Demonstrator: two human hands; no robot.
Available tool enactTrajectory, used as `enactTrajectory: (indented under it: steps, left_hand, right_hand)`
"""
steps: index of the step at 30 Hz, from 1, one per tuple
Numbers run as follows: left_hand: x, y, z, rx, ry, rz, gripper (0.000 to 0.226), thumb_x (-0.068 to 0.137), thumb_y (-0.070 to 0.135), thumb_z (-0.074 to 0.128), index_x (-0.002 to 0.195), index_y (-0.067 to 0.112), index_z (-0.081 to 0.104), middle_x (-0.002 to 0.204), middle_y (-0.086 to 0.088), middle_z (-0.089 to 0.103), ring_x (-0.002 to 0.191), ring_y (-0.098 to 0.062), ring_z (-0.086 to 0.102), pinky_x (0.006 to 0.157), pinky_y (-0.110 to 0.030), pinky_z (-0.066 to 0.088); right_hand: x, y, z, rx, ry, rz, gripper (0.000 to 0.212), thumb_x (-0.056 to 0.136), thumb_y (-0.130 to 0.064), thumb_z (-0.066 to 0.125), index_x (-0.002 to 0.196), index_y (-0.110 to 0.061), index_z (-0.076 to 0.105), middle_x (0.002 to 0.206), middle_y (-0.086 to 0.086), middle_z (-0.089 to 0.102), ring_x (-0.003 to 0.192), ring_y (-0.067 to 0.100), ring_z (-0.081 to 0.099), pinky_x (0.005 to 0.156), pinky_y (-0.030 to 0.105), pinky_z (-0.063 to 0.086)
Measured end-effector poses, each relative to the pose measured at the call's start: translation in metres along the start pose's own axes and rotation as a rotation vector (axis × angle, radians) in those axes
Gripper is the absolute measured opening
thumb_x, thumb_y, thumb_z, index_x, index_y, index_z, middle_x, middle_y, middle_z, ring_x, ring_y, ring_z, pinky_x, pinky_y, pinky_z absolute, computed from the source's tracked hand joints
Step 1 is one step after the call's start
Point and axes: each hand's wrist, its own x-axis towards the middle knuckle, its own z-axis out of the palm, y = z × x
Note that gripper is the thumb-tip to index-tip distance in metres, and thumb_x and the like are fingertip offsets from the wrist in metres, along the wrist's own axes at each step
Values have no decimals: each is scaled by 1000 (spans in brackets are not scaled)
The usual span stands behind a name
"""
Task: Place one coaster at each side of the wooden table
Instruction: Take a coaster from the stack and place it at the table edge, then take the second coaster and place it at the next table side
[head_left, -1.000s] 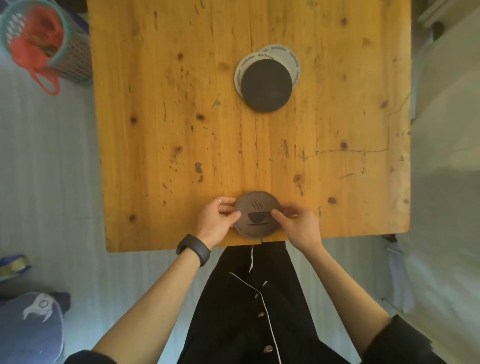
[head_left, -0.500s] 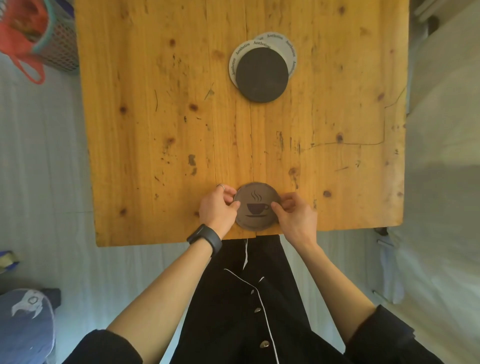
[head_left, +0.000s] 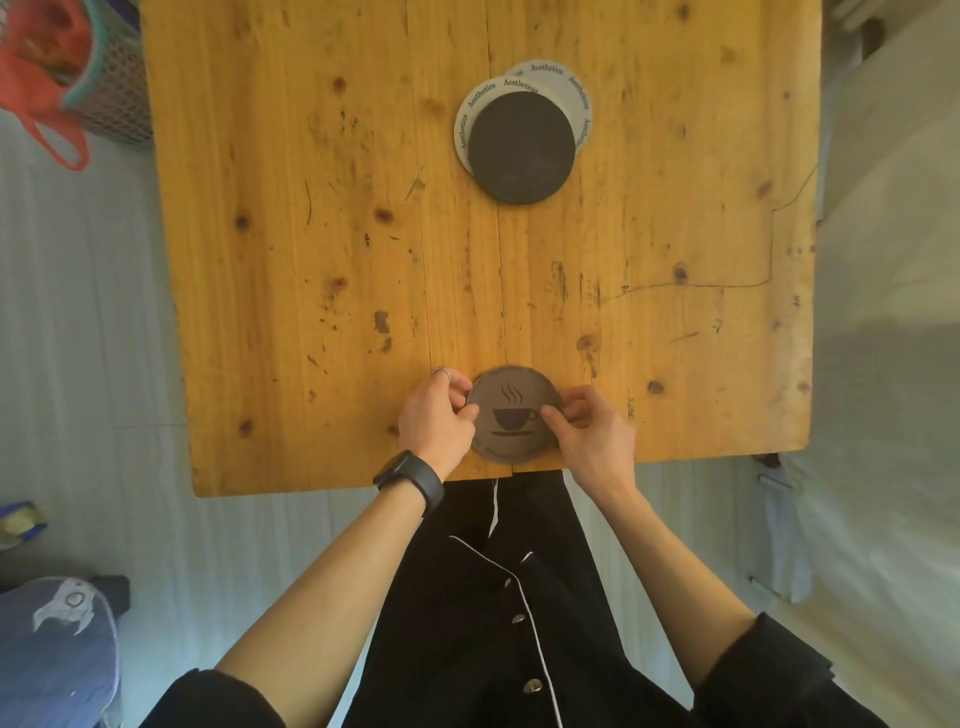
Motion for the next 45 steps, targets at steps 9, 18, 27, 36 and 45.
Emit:
enactTrajectory:
  steps: [9, 18, 27, 36, 45]
  left_hand:
    - [4, -1, -3, -31, -37, -27, 23, 87, 19, 71, 107, 24, 60, 92, 4, 67, 79, -11, 58, 53, -15, 31]
    - [-6, -16, -1, 334, 22, 322, 31, 95, 32, 58, 125, 35, 59, 113, 4, 55, 97, -17, 56, 56, -27, 44]
    - [70, 8, -36, 447, 225, 392, 49, 91, 50, 49, 137, 35, 50, 149, -3, 39, 129, -26, 44, 96, -42, 47]
    - [136, 28, -31, 548, 225, 332, 75, 93, 71, 15, 152, 39, -19, 161, 1, -30, 149, -24, -24, 120, -57, -7]
    - [137, 30, -33, 574, 192, 311, 76, 90, 75, 10, 149, 41, -26, 158, 2, -36, 147, -23, -30, 117, -52, -17]
  right_hand:
    - [1, 2, 0, -32, 7, -33, 26, 87, -38, 76, 105, -22, 66, 83, -7, 68, 72, 0, 61, 61, 14, 47]
    - [-7, 7, 8, -233, 72, -296, 15, 94, -30, 68, 101, -17, 65, 94, 2, 53, 65, 19, 57, 54, 35, 52]
    - [39, -55, -17, -367, -79, -291, 30, 93, -49, 58, 110, -27, 68, 111, -1, 59, 91, 26, 66, 72, 44, 59]
    - [150, -160, -19, -22, 125, -41, 69, 88, -64, 60, 134, -14, 48, 131, 3, 54, 116, 23, 58, 80, 32, 43]
    - [165, -172, -17, 137, 91, 147, 52, 90, -51, 67, 131, -21, 58, 138, 0, 43, 108, 21, 58, 88, 36, 53]
